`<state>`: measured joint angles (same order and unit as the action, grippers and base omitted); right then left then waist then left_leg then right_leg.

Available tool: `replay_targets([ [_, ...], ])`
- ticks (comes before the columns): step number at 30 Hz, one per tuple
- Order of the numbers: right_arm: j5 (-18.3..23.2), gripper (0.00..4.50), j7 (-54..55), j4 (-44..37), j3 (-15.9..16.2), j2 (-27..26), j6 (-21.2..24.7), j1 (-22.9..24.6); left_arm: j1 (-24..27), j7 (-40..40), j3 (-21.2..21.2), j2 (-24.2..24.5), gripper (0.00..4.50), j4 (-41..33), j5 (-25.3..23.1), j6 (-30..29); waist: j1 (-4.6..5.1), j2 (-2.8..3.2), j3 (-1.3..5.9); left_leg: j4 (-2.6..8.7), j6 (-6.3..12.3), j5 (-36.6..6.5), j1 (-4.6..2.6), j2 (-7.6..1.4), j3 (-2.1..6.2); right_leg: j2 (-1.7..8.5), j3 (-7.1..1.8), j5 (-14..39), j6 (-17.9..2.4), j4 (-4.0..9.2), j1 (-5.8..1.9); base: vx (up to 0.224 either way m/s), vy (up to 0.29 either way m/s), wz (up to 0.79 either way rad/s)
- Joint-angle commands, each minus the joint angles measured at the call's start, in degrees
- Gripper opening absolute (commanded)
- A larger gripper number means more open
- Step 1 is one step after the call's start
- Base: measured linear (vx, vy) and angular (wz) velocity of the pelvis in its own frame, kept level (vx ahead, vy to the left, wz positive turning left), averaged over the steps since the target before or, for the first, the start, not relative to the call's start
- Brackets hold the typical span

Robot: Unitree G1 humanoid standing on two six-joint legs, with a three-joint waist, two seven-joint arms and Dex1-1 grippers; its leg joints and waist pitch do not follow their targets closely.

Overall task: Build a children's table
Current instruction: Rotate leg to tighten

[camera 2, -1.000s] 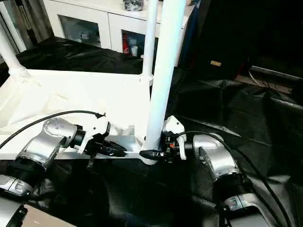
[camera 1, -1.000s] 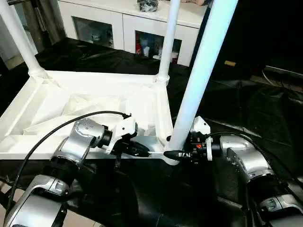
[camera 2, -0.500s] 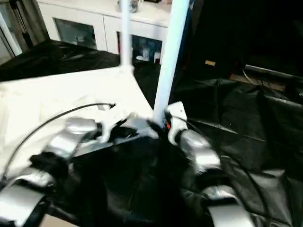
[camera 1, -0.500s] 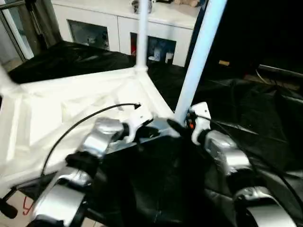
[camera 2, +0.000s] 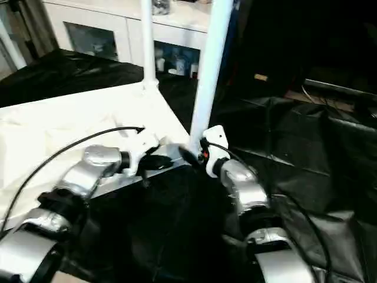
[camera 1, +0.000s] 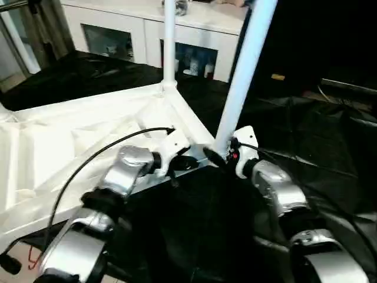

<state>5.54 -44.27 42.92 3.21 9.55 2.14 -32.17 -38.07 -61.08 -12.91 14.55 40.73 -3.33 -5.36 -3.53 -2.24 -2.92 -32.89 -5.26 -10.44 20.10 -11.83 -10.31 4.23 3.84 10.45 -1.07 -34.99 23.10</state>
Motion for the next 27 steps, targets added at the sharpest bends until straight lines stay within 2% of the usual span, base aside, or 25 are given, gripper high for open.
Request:
replay_targets([
  [1, 1.6, 3.72, -7.3, -2.5, 4.5, -1.3, 1.2, 0.6, 0.2, -3.3, -1.5, -1.4, 0.00, -2.2, 2.9, 2.3, -0.25, -0.04, 3.57, 3.40, 4.23, -10.1, -0.01, -1.50, 0.21, 3.86, -2.76, 9.8, -12.7, 4.11, -3.13, 0.000, 0.000, 0.00],
  [2, 1.7, 3.72, -8.3, -3.0, 4.8, -0.8, 1.3, 0.9, 0.3, -3.6, -1.5, -1.2, 0.00, -2.3, 2.8, 2.9, -0.21, 0.16, 3.48, 3.49, 4.05, -10.6, -0.08, -1.57, 0.22, 3.82, -2.71, 10.1, -12.9, 4.23, -3.04, 0.000, 0.000, 0.00],
  [6, 2.2, 3.72, -16.7, -5.5, 6.1, 2.8, 1.6, 2.4, 1.2, -8.2, -1.9, 0.9, 0.00, -2.5, 3.3, 4.6, -0.43, 0.19, 3.45, 3.48, 3.66, -11.5, -0.06, -1.71, 0.16, 3.84, -2.70, 11.0, -13.1, 4.19, -3.11, 0.000, 0.000, 0.00],
  [10, 4.0, 3.72, -22.7, -8.5, 6.6, 5.3, 3.5, 3.5, 2.0, -13.1, -2.3, 2.8, 0.00, -3.7, 4.1, 4.8, -1.16, 0.25, 3.47, 3.41, 3.97, -10.8, -0.09, -1.86, 0.04, 3.79, -2.65, 10.3, -13.3, 3.97, -3.10, 0.000, 0.000, 0.00],
  [11, 4.2, 3.49, -23.6, -9.2, 6.7, 5.7, 4.1, 3.8, 2.2, -13.9, -2.4, 3.2, 0.00, -4.0, 4.1, 4.7, -1.25, 0.28, 3.43, 3.45, 3.92, -11.0, -0.15, -1.86, 0.02, 3.76, -2.65, 10.5, -13.2, 4.05, -3.00, 0.000, 0.000, 0.00],
  [15, 5.2, 3.31, -27.0, -11.9, 7.6, 7.4, 6.2, 5.1, 2.9, -17.5, -2.8, 5.6, 0.00, -4.4, 4.3, 4.9, -1.75, 0.27, 3.43, 3.50, 3.17, -11.4, -0.30, -1.88, -0.01, 3.82, -2.70, 11.8, -12.8, 4.12, -2.85, 0.000, 0.000, 0.00],
  [17, 5.2, 3.05, -27.6, -12.5, 7.8, 7.7, 6.7, 5.5, 3.1, -17.8, -2.7, 6.1, 0.00, -4.4, 4.3, 5.0, -1.76, 0.16, 3.41, 3.55, 2.99, -11.3, -0.17, -1.84, 0.03, 3.80, -2.66, 11.8, -12.7, 4.08, -2.89, 0.000, 0.000, 0.00],
  [19, 5.1, 2.99, -27.9, -12.9, 7.9, 7.7, 6.8, 5.9, 3.3, -17.9, -2.7, 6.2, 0.00, -4.6, 4.2, 4.9, -1.74, 0.22, 3.40, 3.60, 2.66, -11.6, -0.24, -1.87, 0.07, 3.89, -2.66, 12.6, -12.5, 4.17, -2.82, 0.000, 0.000, 0.00],
  [20, 5.3, 2.94, -28.2, -13.3, 8.0, 7.8, 7.3, 6.1, 3.4, -17.9, -2.6, 6.2, 0.00, -4.8, 4.2, 4.7, -1.71, -0.01, 3.41, 3.58, 2.53, -11.6, -0.26, -1.85, 0.04, 3.92, -2.68, 12.9, -12.4, 4.20, -2.78, 0.000, 0.000, 0.00],
  [22, 5.4, 2.71, -28.4, -13.7, 8.1, 7.6, 7.9, 6.3, 3.6, -17.5, -2.4, 6.1, 0.00, -5.1, 4.3, 4.6, -1.73, -0.09, 3.38, 3.60, 2.54, -11.4, -0.19, -1.88, 0.08, 3.96, -2.68, 13.0, -12.2, 4.17, -2.84, 0.000, 0.000, 0.00],
  [27, 4.6, 2.60, -24.1, -12.4, 7.2, 6.0, 7.3, 6.0, 3.3, -13.5, -1.5, 4.6, 0.00, -5.0, 4.4, 3.7, -1.76, -0.22, 3.34, 3.59, 2.57, -10.9, -0.17, -1.80, 0.07, 4.01, -2.71, 13.7, -11.8, 4.19, -2.74, 0.000, 0.000, 0.00],
])
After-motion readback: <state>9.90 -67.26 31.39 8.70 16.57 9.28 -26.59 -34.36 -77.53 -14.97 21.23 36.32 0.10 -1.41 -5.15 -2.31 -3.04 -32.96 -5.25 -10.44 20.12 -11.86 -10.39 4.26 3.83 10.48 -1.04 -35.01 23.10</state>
